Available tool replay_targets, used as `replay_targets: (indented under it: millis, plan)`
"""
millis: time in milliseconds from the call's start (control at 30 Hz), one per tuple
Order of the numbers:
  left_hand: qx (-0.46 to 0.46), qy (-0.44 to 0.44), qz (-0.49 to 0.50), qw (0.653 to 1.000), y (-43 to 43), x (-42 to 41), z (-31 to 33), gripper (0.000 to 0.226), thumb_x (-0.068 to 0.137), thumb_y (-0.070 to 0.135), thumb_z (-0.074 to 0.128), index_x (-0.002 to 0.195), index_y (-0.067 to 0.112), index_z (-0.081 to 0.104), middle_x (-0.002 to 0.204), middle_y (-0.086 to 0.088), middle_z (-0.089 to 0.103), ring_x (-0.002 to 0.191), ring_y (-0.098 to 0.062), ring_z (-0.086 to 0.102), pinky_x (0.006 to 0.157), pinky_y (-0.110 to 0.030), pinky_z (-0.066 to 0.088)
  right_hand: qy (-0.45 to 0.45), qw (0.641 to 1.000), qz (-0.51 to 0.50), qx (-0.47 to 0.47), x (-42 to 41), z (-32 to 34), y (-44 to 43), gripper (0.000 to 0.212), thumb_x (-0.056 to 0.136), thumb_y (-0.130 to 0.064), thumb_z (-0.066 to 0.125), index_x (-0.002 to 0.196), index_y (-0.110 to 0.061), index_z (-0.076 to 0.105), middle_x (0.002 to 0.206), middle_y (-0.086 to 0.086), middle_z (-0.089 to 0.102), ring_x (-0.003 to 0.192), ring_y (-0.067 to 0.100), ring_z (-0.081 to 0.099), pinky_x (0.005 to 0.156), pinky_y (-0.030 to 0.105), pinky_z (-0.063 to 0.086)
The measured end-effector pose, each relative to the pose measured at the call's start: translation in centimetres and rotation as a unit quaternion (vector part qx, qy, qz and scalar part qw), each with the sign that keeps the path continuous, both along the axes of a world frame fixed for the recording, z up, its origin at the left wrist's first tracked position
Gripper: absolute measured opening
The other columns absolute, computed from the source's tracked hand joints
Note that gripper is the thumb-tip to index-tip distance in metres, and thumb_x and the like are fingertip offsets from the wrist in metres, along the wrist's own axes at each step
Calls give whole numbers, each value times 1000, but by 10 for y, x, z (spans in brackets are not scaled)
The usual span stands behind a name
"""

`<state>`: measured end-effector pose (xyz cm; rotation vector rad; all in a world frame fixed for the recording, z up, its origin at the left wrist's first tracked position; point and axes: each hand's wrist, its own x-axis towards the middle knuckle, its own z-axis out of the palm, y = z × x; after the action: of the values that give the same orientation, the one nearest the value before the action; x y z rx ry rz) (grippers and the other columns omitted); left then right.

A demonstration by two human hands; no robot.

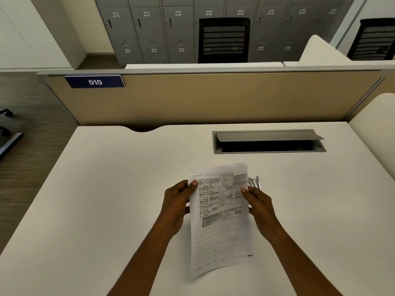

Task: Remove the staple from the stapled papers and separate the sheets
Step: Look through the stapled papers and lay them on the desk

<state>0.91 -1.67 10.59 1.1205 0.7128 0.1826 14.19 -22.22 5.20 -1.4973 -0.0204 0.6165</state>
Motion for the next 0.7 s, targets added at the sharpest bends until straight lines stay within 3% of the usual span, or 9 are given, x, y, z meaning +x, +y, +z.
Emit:
replay_targets:
  millis: [133,367,467,567,700]
  plan:
    - [16,-15,26,999,0,-5,9,19,98,25,66,110,13,75,105,-7,80,93,-23,77,69,-35,62,-29,999,6,13,-2,18,-6,22,94,-13,66,116,-6,70,112,12,76,105,30,72,93,49,56]
    - [13,-31,89,995,-4,-4,19,19,96,23,68,113,15,73,94,-3,81,77,-13,76,61,-31,61,-49,998,12,22,-12,31,-11,21,95,-10,64,116,-8,70,108,11,77,100,29,74,81,35,62]
    - [15,-37,104,994,-8,-5,19,20,95,23,70,111,13,75,96,-4,81,81,-14,76,70,-34,61,-44,999,9,29,-18,30,-12,23,95,-10,65,117,-7,69,108,10,77,100,28,75,79,33,62]
    - [12,-42,114,992,-11,-7,18,20,94,23,71,110,11,76,101,-8,80,88,-20,77,82,-42,62,-36,999,0,32,-24,29,-13,24,95,-9,65,119,-7,68,109,11,77,101,29,74,85,40,60]
    - [7,-47,126,991,-14,-10,19,22,93,24,73,111,12,76,104,-10,80,95,-29,77,84,-44,62,-39,999,-4,32,-28,29,-13,26,95,-10,65,121,-7,68,111,10,76,103,28,73,86,38,60]
